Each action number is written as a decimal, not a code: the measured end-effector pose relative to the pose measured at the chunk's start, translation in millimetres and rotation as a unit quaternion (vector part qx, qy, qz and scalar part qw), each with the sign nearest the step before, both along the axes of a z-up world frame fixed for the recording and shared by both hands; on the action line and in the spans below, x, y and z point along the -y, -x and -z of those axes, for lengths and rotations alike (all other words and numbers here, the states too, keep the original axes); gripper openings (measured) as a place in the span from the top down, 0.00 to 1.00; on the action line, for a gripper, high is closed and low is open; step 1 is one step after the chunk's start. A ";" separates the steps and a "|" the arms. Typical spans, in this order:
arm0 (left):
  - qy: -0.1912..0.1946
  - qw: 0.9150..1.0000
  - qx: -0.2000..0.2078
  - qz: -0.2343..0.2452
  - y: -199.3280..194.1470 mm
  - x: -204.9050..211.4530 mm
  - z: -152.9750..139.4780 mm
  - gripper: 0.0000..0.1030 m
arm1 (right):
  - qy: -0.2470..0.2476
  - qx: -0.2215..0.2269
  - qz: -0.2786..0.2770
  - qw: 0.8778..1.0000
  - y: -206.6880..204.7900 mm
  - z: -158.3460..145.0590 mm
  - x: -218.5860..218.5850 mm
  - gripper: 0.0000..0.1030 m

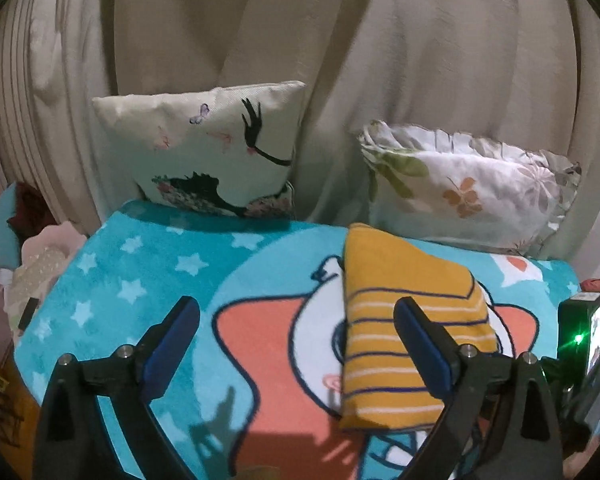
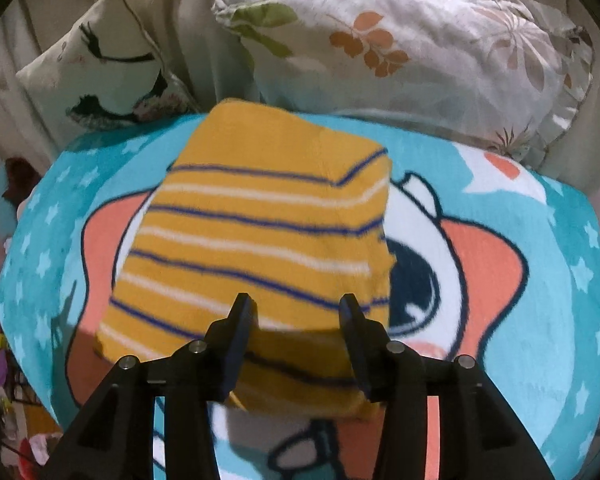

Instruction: Fold small clothes

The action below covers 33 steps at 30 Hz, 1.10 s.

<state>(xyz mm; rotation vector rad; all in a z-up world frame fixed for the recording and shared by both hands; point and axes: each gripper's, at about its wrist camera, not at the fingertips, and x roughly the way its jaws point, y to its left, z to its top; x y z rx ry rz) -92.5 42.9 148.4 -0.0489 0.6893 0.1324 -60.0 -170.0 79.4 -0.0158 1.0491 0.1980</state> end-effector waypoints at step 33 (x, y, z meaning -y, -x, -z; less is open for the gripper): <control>-0.039 0.989 -0.144 0.023 19.8 61.3 63.2 0.06 | 0.055 0.025 -0.009 0.998 47.7 -5.6 29.4 0.38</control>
